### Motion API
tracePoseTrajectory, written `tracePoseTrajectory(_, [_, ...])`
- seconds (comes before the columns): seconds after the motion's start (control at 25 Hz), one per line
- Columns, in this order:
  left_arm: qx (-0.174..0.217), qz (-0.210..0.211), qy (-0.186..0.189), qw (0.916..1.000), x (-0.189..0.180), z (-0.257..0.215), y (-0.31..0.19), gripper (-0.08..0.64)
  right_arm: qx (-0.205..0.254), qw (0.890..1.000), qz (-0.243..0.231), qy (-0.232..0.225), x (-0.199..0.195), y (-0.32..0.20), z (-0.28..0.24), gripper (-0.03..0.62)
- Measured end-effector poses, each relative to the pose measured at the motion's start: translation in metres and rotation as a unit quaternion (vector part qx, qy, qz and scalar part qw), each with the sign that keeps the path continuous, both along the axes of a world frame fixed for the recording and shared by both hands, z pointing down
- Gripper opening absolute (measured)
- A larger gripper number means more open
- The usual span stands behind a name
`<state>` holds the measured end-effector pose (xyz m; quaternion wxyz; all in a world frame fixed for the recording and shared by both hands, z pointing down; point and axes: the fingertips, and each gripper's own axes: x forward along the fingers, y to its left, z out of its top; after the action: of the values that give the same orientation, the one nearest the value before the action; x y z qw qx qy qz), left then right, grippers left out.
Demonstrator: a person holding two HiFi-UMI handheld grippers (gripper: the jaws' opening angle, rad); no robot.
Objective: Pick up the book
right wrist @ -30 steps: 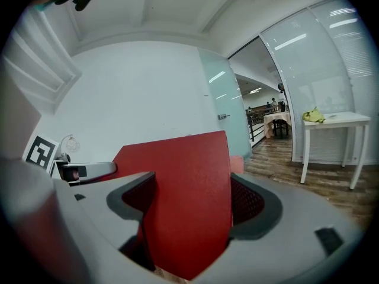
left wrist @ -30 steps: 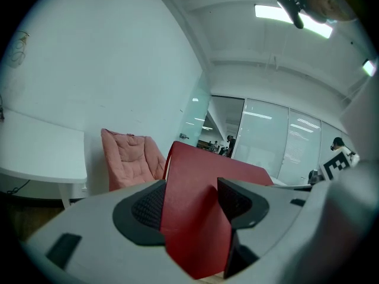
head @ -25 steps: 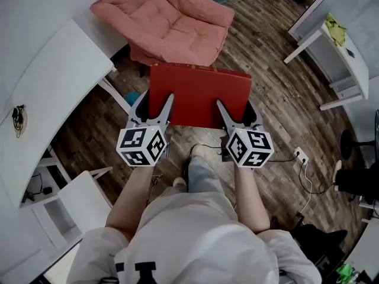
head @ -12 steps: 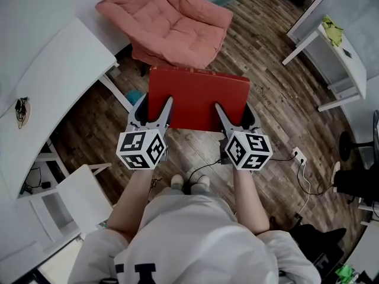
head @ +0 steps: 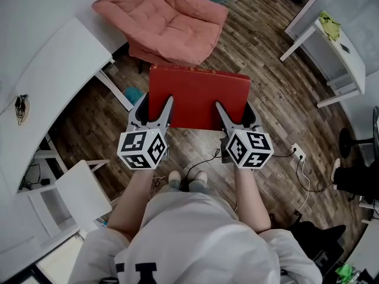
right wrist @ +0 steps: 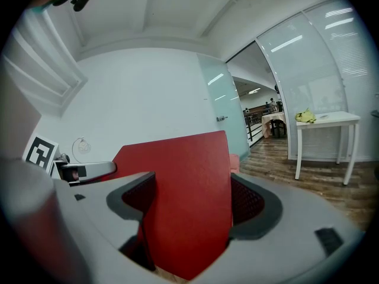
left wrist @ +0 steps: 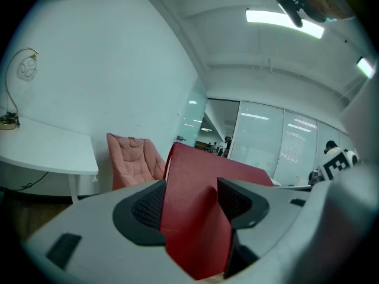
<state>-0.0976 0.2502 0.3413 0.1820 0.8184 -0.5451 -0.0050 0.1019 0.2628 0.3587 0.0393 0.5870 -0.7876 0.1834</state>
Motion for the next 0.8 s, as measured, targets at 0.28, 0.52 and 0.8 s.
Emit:
tracePoseTrajectory(0.28, [-0.001, -0.001, -0.002, 1.0, 0.006, 0.001, 0.011, 0.264, -0.002, 1.0, -0.002, -0.004, 0.006, 0.01, 0.002, 0.373])
tracePoseTrajectory(0.52, [0.0, -0.004, -0.003, 1.0, 0.003, 0.001, 0.017, 0.264, -0.003, 1.0, -0.006, -0.003, 0.003, 0.014, 0.002, 0.373])
tracePoseTrajectory(0.8, [-0.008, -0.013, -0.001, 0.9999, -0.004, 0.008, 0.024, 0.264, -0.006, 1.0, -0.012, 0.006, -0.004, 0.021, 0.005, 0.373])
